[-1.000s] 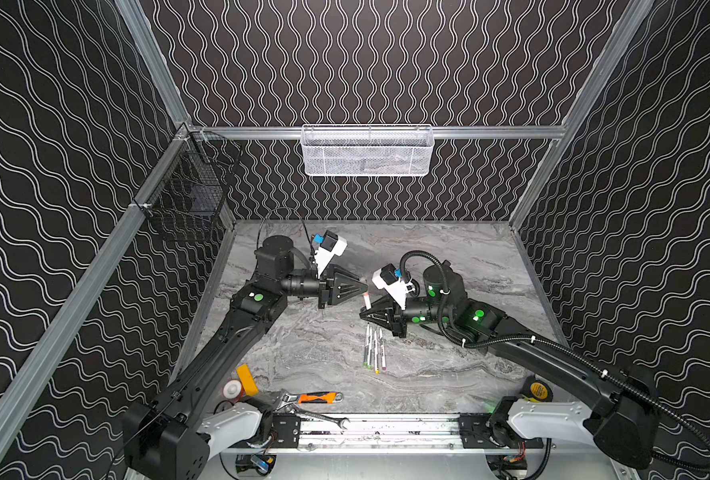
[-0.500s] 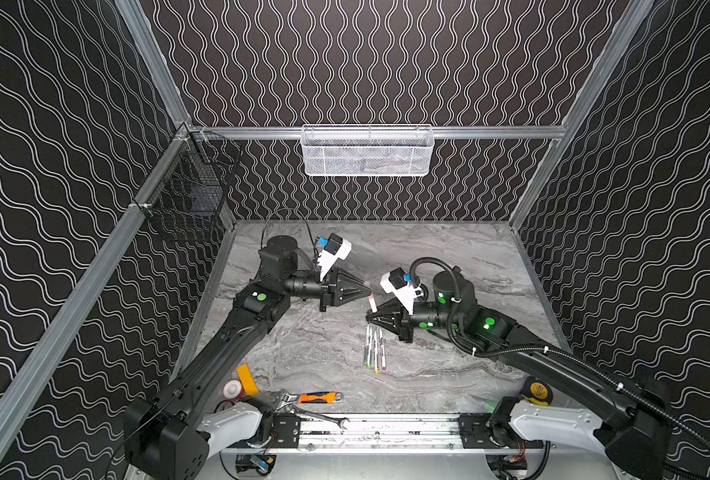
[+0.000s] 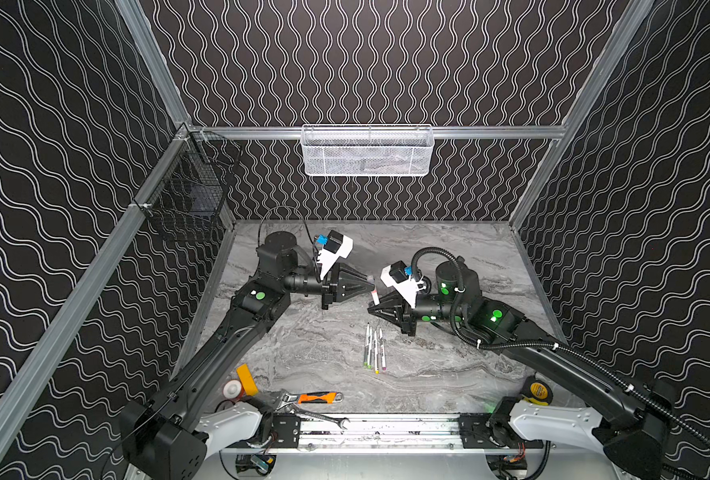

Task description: Insert the pens into the pen caps

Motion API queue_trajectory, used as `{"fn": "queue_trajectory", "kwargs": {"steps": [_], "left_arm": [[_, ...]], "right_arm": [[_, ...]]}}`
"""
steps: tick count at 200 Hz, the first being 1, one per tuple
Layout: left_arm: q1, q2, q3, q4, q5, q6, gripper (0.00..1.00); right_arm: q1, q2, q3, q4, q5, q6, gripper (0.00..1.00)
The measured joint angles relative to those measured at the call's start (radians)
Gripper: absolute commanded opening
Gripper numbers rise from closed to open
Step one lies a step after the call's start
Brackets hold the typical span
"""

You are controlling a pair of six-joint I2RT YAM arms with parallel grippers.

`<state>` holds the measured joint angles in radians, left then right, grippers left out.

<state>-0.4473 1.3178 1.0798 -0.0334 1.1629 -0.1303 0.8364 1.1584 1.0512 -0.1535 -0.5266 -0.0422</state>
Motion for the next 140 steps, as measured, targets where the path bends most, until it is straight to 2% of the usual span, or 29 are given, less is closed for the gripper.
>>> {"fn": "queue_trajectory", "kwargs": {"steps": [34,76,101,127,140], "left_arm": [[-0.002,0.005,0.002,0.001,0.020,0.002,0.00],[-0.005,-0.005,-0.008,0.027,0.056,-0.013,0.00],[-0.005,-0.006,-0.005,0.032,0.044,-0.023,0.00],[-0.006,-0.006,-0.041,0.138,0.045,-0.093,0.00],[-0.010,0.012,-0.031,0.137,0.045,-0.102,0.00]], "right_arm": [[-0.001,-0.010,0.000,-0.009,-0.017,0.013,0.00],[-0.025,-0.019,0.000,-0.013,-0.122,0.097,0.00],[-0.023,-0.011,0.018,-0.023,-0.109,0.096,0.00],[-0.022,-0.006,0.028,-0.029,-0.090,0.095,0.00],[-0.021,-0.006,0.028,-0.042,-0.077,0.096,0.00]]}}
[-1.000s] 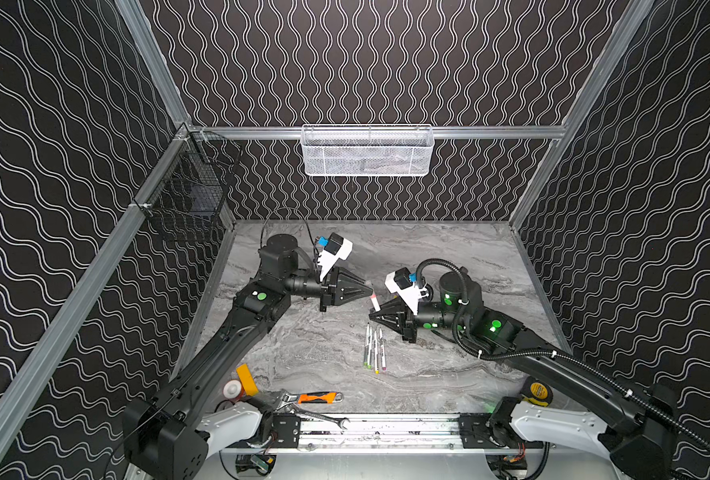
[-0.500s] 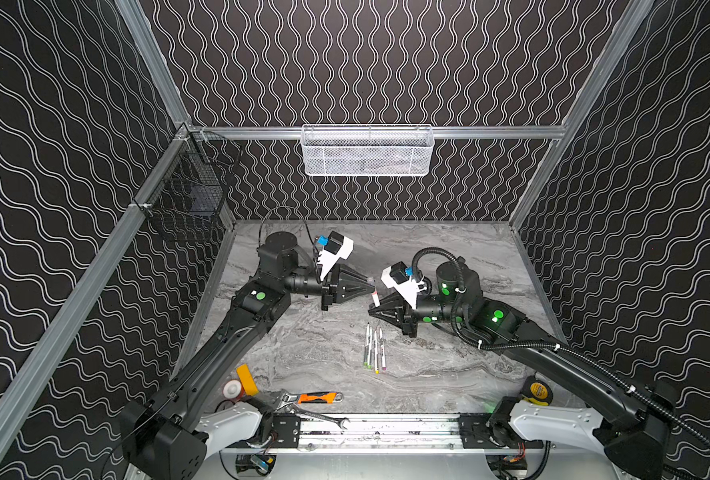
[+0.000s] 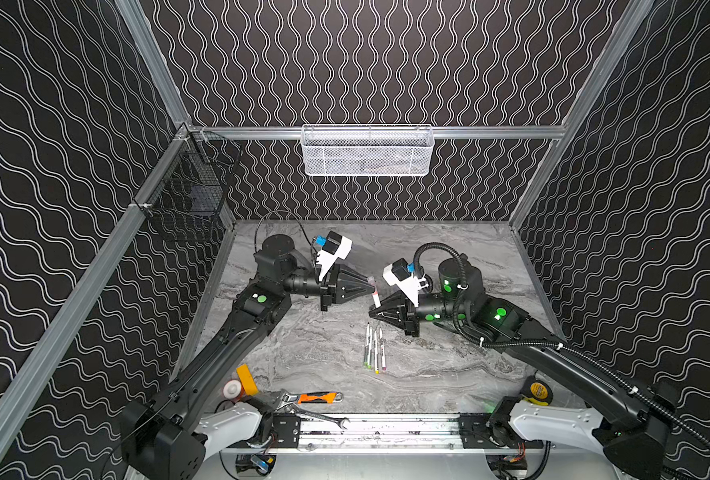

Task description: Insert the pens into the pen caps

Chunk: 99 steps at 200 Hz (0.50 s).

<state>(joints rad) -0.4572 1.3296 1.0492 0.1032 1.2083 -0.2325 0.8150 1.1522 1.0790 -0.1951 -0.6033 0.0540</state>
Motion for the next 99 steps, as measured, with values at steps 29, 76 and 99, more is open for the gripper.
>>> {"fn": "queue_trajectory", "kwargs": {"steps": [29,76,99], "left_arm": [[-0.027,0.026,0.032,-0.045,-0.006,0.019,0.00],[-0.056,0.021,0.077,-0.187,-0.116,0.104,0.00],[-0.066,-0.011,0.049,-0.172,-0.198,0.076,0.00]], "right_arm": [[0.001,0.000,0.000,-0.019,0.022,0.005,0.00],[0.005,-0.005,-0.005,-0.024,0.086,0.003,0.00],[0.016,-0.010,-0.013,-0.020,0.153,0.002,0.00]]}}
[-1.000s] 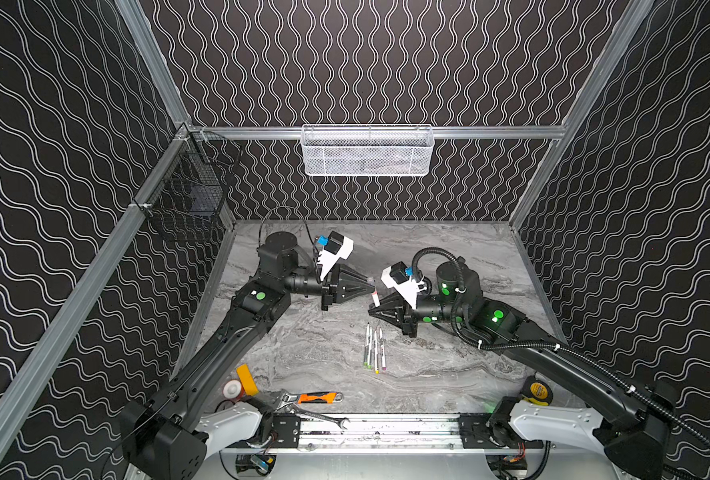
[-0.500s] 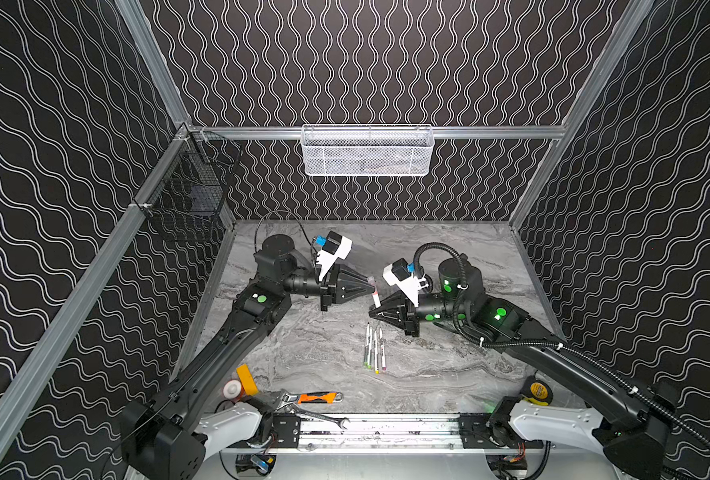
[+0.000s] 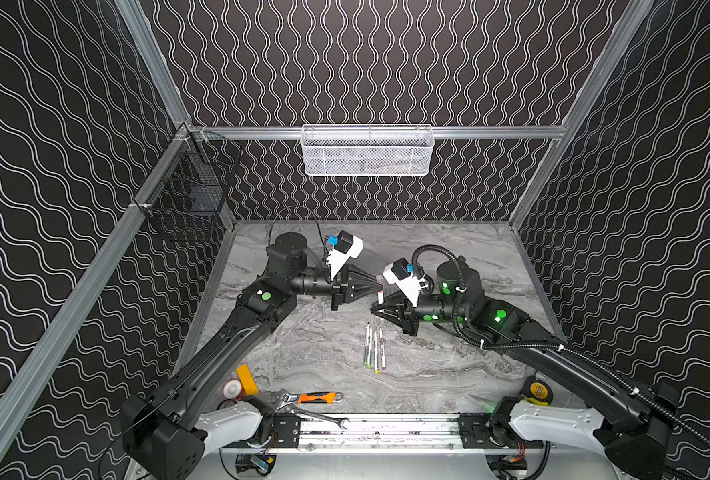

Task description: Insert the pens into the pen caps

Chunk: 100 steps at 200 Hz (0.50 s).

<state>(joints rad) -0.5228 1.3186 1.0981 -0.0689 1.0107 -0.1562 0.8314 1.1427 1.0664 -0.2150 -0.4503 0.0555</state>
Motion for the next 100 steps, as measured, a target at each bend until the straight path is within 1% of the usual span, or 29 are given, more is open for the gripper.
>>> {"fn": "queue_trajectory", "kwargs": {"steps": [35,73,87,94,100], "left_arm": [[-0.027,-0.022,-0.016,0.032,-0.132,-0.046,0.00],[-0.033,-0.024,-0.023,0.077,-0.173,-0.075,0.00],[-0.033,-0.024,-0.014,0.077,-0.177,-0.075,0.18],[-0.033,-0.025,-0.010,0.074,-0.179,-0.074,0.35],[-0.033,-0.026,-0.008,0.073,-0.181,-0.072,0.47]], "right_arm": [[0.017,-0.003,-0.002,0.025,0.109,0.000,0.00],[0.018,0.002,-0.002,0.059,0.142,0.002,0.00],[0.017,0.002,-0.002,0.071,0.142,0.003,0.00],[0.018,0.002,-0.002,0.078,0.142,0.003,0.00],[0.018,0.002,-0.002,0.085,0.138,0.003,0.00]]}}
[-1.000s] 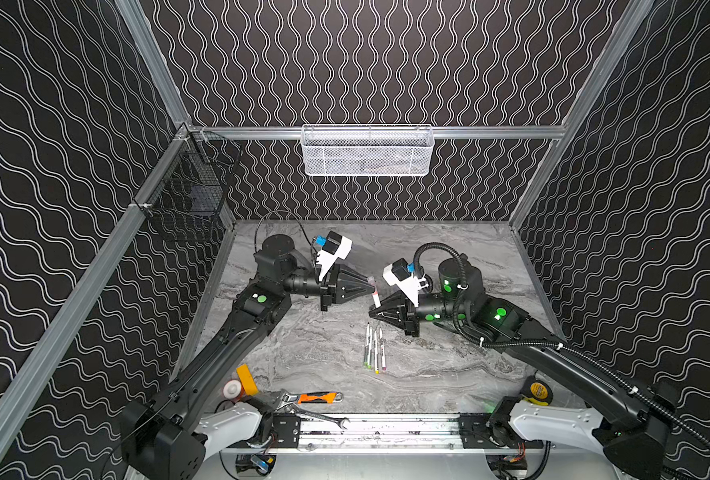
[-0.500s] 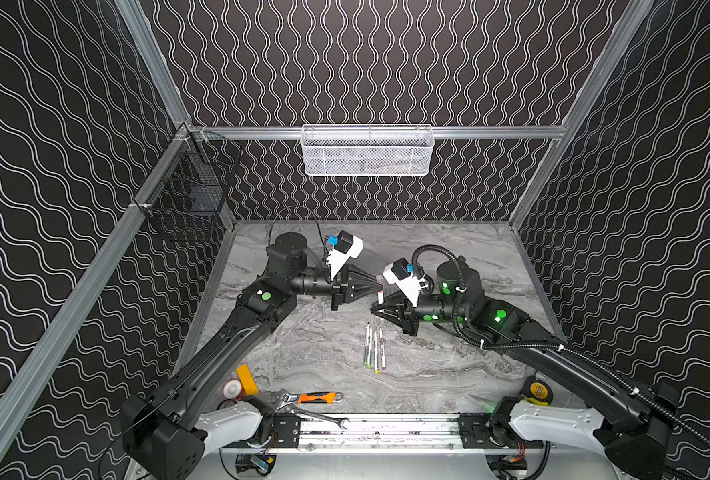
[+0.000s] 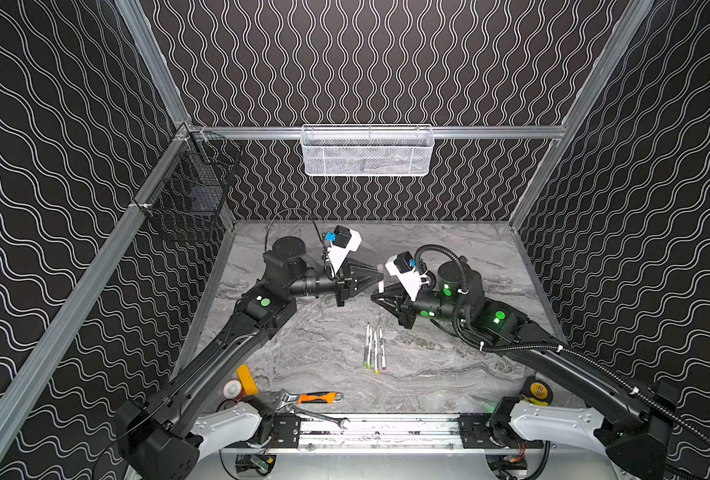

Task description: Insert the pens into the pen caps

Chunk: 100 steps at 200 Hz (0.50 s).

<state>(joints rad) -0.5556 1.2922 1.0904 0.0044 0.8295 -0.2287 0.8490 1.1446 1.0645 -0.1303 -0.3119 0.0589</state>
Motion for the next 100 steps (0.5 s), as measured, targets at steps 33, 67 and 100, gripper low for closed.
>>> {"fn": "queue_trajectory", "kwargs": {"steps": [33,67,100], "left_arm": [[0.065,-0.039,-0.047,-0.074,0.014,-0.034,0.99],[0.200,-0.098,-0.076,-0.075,0.048,-0.081,0.98],[0.235,-0.135,-0.066,-0.116,0.065,-0.053,0.99]], "right_arm": [[-0.008,-0.024,-0.014,0.142,0.026,0.005,0.00],[-0.075,-0.040,-0.056,0.164,0.070,0.039,0.00],[-0.194,0.026,-0.034,0.051,0.138,0.091,0.00]]}}
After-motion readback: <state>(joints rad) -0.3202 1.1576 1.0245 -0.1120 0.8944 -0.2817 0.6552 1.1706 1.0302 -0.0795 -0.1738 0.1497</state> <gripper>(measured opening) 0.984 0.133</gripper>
